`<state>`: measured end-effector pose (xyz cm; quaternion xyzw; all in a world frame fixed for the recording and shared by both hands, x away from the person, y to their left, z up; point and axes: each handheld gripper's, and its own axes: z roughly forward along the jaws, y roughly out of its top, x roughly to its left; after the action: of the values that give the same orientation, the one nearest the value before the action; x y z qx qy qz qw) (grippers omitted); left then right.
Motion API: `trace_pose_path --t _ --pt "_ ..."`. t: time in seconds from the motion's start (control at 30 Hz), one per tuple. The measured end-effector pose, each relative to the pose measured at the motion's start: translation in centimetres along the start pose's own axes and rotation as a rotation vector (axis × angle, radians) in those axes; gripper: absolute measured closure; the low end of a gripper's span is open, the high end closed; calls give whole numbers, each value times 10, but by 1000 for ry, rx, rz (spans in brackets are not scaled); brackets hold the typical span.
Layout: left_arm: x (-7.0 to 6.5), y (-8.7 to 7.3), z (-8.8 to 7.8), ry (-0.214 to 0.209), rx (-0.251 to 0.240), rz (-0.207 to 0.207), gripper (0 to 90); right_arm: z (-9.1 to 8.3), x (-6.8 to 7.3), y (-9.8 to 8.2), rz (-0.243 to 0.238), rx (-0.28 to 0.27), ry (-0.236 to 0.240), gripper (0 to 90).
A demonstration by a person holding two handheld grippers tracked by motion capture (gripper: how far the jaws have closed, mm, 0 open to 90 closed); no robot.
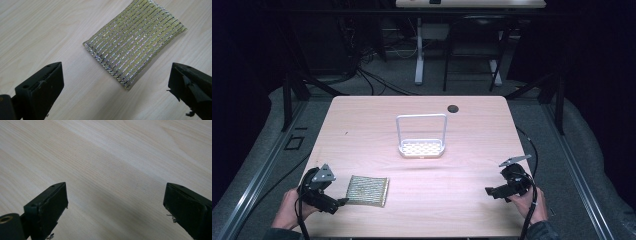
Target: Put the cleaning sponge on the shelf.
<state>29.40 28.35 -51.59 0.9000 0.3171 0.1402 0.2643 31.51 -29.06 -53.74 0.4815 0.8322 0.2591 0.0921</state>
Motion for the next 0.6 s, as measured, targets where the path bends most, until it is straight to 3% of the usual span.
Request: trace_pose_path --t 0.13,0.37,0.6 --pt "-2 4 0 -8 2 17 0 0 0 1 -18 7 -1 48" --pt "-6 12 6 -29 15 57 0 1 2 1 -7 5 10 47" --pt "-10 22 19 -51 34 104 0 2 3 2 -18 16 15 46"
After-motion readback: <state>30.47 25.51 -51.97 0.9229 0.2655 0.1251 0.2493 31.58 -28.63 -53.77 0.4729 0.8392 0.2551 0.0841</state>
